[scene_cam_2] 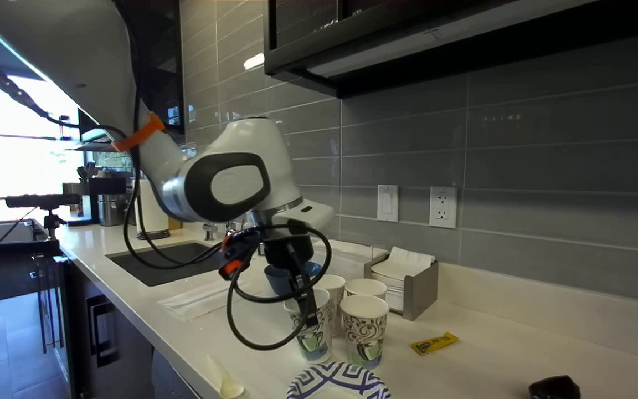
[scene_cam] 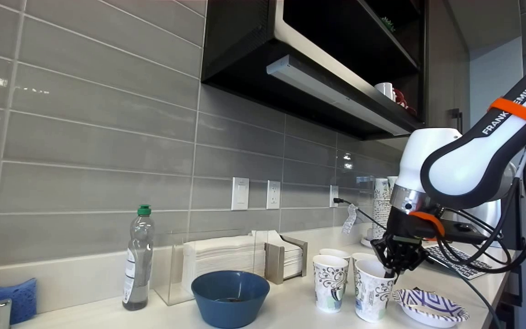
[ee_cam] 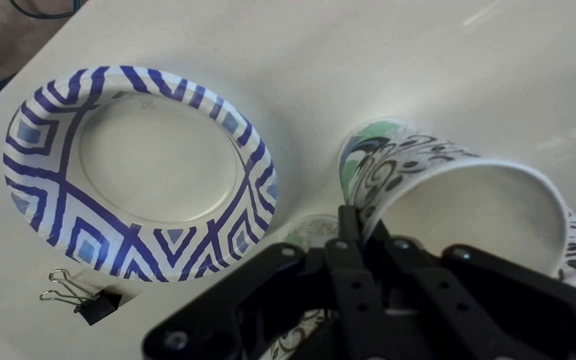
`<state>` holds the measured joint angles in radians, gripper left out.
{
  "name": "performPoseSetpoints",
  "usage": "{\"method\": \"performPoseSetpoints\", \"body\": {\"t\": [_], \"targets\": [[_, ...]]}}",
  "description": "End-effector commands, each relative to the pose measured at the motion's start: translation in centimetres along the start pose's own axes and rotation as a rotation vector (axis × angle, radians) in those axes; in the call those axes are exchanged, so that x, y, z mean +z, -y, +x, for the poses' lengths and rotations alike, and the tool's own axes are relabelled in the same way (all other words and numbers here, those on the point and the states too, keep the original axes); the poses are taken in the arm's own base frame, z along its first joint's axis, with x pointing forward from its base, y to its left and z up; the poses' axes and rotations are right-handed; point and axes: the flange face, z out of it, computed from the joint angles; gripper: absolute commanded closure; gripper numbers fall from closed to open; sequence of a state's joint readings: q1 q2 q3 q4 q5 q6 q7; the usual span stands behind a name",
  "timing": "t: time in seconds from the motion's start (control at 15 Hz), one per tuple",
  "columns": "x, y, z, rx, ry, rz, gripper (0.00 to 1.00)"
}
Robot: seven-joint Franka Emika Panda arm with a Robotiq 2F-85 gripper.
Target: Stack the cups
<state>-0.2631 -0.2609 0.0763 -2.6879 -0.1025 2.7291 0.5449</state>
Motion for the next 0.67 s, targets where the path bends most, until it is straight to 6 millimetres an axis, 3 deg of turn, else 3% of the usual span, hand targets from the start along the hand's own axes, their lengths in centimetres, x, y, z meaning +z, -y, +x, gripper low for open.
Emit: {"method": "performPoseSetpoints", "body": {"t": [0.0, 0.33, 0.6], "targets": [[-1.3, 0.4, -1.2, -0.007, 0.03, -0.023, 1.0], [-4.1, 1.5, -2.4, -0.006, 0.062, -0.088, 0.99], [-8.5, 3.1, -2.5, -0.047, 0.02, -0.091, 0.99]]}}
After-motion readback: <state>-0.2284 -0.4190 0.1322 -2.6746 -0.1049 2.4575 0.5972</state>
